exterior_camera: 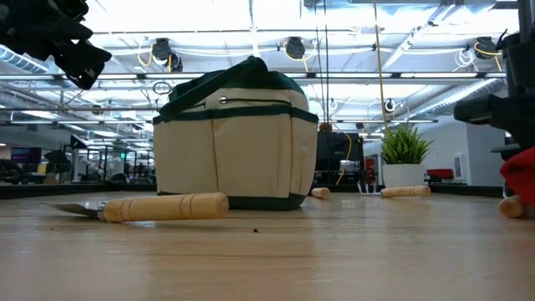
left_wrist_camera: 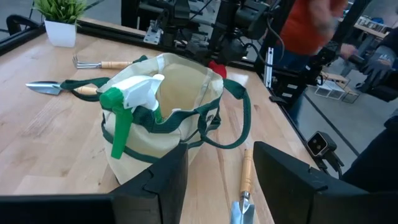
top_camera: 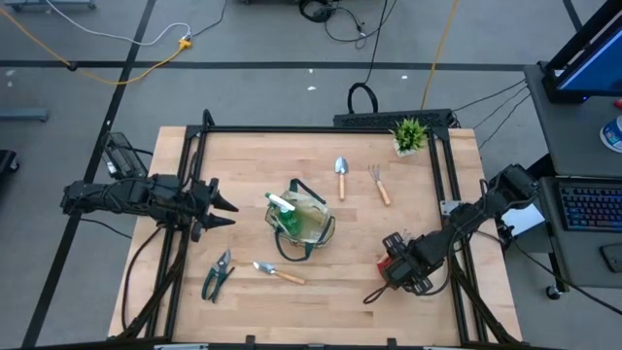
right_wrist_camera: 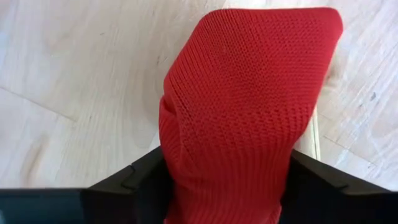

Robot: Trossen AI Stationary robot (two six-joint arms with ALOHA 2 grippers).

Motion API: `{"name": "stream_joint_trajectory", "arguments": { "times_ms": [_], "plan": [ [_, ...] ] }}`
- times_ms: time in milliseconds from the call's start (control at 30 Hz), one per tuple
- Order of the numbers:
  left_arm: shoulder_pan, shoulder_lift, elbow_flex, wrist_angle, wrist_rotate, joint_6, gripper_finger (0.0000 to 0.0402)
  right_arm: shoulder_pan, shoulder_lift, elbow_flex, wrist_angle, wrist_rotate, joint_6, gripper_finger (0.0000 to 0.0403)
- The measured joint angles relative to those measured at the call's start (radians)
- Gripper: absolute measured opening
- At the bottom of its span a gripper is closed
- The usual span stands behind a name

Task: Pick & Place Garden tools in Gardening bag
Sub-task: Put the red gloves into the gardening bag

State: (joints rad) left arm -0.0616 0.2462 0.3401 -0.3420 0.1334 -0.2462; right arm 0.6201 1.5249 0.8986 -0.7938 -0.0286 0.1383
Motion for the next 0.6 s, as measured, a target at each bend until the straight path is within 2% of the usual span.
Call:
{"name": "stream_joint_trajectory", "arguments": {
  "times_ms": [267,467,600],
  "plan": [
    [0.000,0.000,0.000,0.000,0.000,0.006,0.0186,0.000,0.000,0.061,-0.106,-0.003,0.000,0.0161],
    [0.000,0.000,0.000,0.000,-0.001,0.006,0.0186,0.000,0.000,0.188,-0.287,-0.005,-0.061,0.0122],
    [0.000,0.000,0.000,0.000,-0.001,0.009,0.0186,-0.005,0.000,0.284,-0.412,-0.058,-0.120,0.0101]
  ]
}}
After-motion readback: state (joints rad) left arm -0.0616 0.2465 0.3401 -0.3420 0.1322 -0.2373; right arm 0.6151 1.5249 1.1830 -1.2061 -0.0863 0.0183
